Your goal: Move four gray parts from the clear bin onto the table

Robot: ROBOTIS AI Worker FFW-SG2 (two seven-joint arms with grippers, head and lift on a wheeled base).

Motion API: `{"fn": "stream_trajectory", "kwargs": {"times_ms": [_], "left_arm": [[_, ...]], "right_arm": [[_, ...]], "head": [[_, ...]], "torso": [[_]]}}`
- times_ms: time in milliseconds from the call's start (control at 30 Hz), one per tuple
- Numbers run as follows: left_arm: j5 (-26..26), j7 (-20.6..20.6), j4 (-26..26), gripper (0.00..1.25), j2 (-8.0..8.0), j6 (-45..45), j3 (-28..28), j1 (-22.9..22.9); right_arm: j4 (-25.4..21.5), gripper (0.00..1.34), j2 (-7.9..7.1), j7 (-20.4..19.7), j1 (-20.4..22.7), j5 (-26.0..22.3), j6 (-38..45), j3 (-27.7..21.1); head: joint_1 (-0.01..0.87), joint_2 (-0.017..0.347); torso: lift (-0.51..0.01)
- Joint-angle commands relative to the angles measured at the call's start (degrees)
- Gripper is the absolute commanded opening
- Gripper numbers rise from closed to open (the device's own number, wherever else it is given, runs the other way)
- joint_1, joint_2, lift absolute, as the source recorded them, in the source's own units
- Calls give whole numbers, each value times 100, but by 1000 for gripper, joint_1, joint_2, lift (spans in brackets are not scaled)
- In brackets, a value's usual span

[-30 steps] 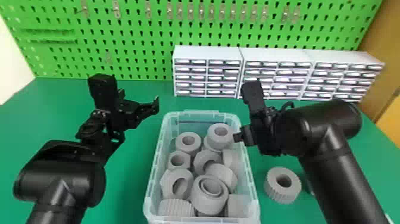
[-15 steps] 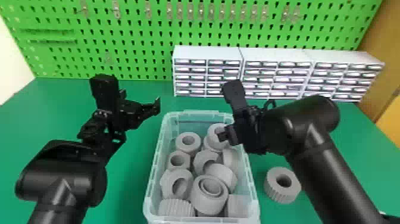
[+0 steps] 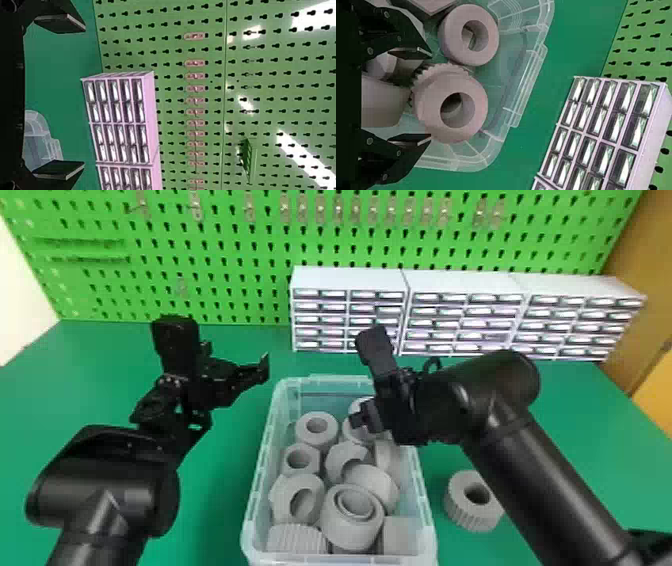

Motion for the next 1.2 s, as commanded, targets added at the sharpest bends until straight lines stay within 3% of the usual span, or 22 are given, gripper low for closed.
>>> {"fn": "stream_trajectory", "kwargs": {"times_ms": [0, 100, 367, 800, 1167], "left_arm": [[0, 0, 7, 1167, 4, 0, 0, 1], [0, -9, -2, 1167, 4, 0, 0, 1], [9, -18, -2, 1167, 4, 0, 18, 9], [9, -26, 7, 1167, 4, 0, 26, 9], [9, -26, -2, 1167, 4, 0, 26, 9]], "right_arm": [[341, 799, 65, 298, -152, 219, -227, 69], [526, 798, 91, 597, -205, 368, -315, 78], [860, 799, 197, 614, -302, 605, -491, 130], [1405, 798, 223, 632, -381, 614, -851, 130], [1739, 798, 232, 1115, -451, 728, -1238, 324]], "head": [[686, 26], [686, 26], [686, 26], [686, 26], [686, 26]], "torso": [[-50], [-50], [-50], [-50], [-50]]}}
